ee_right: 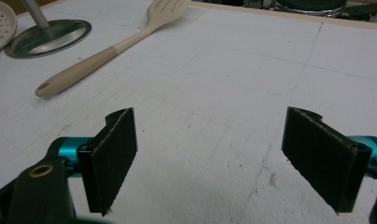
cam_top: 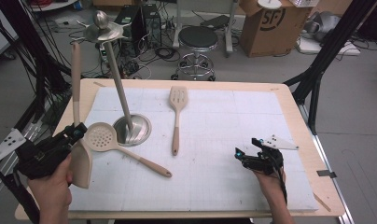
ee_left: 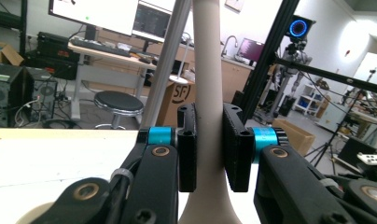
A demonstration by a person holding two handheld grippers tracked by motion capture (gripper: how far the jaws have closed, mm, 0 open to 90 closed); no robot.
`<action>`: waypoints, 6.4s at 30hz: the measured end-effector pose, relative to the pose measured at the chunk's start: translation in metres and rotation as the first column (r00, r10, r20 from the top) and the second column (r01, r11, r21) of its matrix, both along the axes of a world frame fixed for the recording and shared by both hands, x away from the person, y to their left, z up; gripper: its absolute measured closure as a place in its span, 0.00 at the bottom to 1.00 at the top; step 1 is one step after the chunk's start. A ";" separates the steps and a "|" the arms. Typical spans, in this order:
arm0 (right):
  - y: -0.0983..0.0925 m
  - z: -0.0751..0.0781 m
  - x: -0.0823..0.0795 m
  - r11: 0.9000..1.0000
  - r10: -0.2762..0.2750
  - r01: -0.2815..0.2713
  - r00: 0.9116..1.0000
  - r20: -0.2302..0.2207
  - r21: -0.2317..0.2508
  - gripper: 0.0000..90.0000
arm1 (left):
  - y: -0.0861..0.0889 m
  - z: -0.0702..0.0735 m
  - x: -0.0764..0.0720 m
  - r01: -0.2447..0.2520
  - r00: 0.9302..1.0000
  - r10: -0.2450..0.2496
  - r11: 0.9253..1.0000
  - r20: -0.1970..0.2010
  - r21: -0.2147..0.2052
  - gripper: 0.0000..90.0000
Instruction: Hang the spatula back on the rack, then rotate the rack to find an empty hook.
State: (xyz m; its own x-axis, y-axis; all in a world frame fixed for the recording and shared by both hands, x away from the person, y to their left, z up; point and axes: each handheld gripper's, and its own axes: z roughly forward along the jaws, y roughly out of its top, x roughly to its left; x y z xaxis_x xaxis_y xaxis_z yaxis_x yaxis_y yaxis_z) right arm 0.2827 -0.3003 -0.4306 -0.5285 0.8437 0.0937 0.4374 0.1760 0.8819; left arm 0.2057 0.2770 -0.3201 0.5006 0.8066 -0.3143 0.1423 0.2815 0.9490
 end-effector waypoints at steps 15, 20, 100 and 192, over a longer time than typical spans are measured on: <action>0.001 -0.002 0.001 1.000 0.007 -0.008 1.000 -0.010 -0.013 0.19 | 0.006 0.012 0.015 0.007 1.000 -0.007 0.999 0.016 -0.035 0.86; 0.002 -0.002 0.001 1.000 0.009 -0.009 1.000 -0.009 -0.017 0.19 | 0.011 0.006 0.022 0.042 0.999 -0.042 0.998 -0.012 -0.049 0.86; -0.008 0.002 -0.005 1.000 -0.011 0.011 1.000 0.013 0.011 0.19 | -0.095 0.104 0.087 -0.256 0.930 0.248 0.967 0.271 -0.007 1.00; -0.008 0.000 -0.003 1.000 -0.023 0.023 1.000 0.003 0.005 0.19 | -0.051 0.068 0.090 -0.104 0.976 0.105 0.994 0.192 -0.016 0.48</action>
